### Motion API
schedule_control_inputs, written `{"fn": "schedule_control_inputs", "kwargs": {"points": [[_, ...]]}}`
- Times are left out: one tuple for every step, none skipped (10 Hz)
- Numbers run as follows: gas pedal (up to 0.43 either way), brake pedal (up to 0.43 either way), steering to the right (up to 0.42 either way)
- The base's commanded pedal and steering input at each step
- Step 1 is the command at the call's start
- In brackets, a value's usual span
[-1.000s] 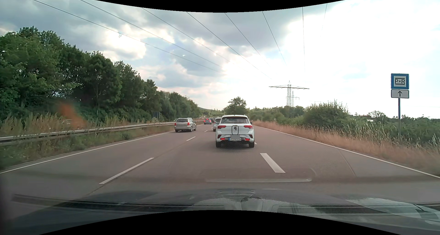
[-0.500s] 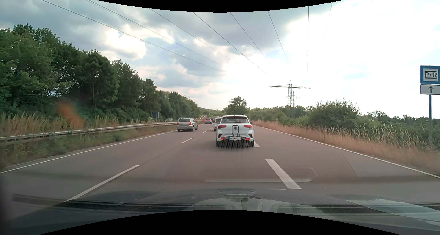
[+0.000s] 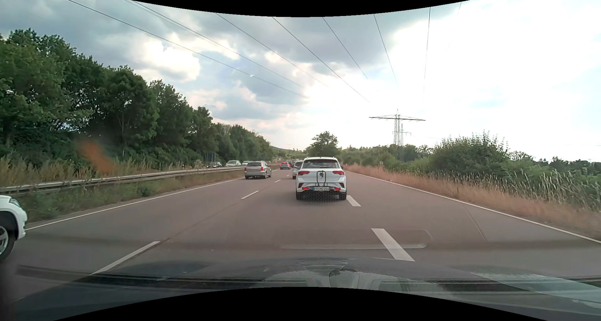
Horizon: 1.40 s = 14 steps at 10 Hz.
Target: Follow the waypoints while adhering to traffic rules and regulations
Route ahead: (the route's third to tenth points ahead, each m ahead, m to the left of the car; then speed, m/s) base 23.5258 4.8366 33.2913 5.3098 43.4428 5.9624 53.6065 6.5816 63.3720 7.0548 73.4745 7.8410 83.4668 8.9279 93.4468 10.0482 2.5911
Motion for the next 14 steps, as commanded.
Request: {"fn": "schedule_control_inputs", "kwargs": {"points": [[0.028,0.0,-0.003],[0.028,0.0,-0.004],[0.028,0.0,-0.003],[0.02,0.0,-0.003],[0.02,0.0,-0.003],[0.02,0.0,-0.003],[0.02,0.0,-0.004],[0.02,0.0,-0.004],[0.02,0.0,-0.004],[0.02,0.0,-0.003],[0.028,0.0,-0.003],[0.028,0.0,-0.004],[0.028,0.0,-0.004],[0.028,0.0,-0.004]]}}
